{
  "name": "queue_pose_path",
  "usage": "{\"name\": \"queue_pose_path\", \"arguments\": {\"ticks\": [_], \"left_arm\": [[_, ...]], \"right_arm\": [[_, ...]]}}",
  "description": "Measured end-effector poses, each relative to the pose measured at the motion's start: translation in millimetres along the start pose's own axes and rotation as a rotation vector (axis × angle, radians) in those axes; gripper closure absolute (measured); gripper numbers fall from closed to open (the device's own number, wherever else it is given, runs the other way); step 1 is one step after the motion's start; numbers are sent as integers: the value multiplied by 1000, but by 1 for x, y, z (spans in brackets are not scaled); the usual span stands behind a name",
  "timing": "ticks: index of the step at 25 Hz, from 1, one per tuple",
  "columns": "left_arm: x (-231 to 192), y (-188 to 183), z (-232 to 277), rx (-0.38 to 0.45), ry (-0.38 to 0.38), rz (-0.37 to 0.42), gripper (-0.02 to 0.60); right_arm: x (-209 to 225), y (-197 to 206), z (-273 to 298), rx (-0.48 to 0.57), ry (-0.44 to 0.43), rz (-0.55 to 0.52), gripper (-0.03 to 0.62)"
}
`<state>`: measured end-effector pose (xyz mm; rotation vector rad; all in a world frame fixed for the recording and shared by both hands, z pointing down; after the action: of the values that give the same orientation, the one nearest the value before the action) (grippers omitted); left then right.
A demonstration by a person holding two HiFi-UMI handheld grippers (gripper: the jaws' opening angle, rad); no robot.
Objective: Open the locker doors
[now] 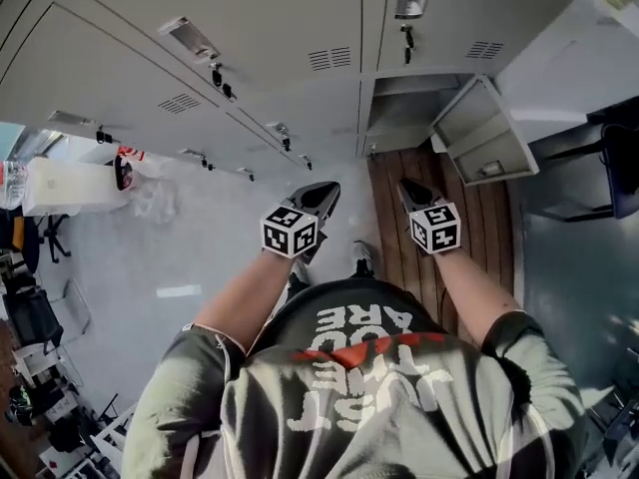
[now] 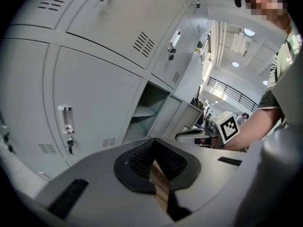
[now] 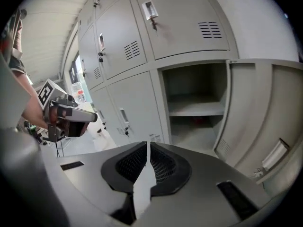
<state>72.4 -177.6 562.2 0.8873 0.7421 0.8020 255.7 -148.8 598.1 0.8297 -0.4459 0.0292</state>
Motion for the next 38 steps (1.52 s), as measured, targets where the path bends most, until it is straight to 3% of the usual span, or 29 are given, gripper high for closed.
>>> {"name": "queue_pose_path", "arguments": {"ticks": [8,17,27,34,38], "left_arm": [[-88,46,-104,0,-135,-69,575],[-174,77,-196,15,-205,-111,575],[-217,91,-234,40,-215,-117,575],[-229,112,-250,22,-228,-144,575],[-234,121,-255,21,-236,-157,575]], "right_arm": [[-110,-5,93,-51,-90,-79,543],[-202,-19,193,-49,-98,-126,543],[-222,-43,281,-55,-23,-137,541],[-228,-45,310,-67,4,-137,472],[-226,-45,314,-35,38,-128,468]]}}
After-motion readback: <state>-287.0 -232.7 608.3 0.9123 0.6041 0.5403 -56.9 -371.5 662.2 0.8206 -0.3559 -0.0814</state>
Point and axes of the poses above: the fingertips, and each gripper's own axes: z forward along the fingers, x to its right, y out of its underside, the point moved 3 cm from there along -z, backward along the fingers, and after that the axes turned 15 degrees about z, right-handed, at the moved point
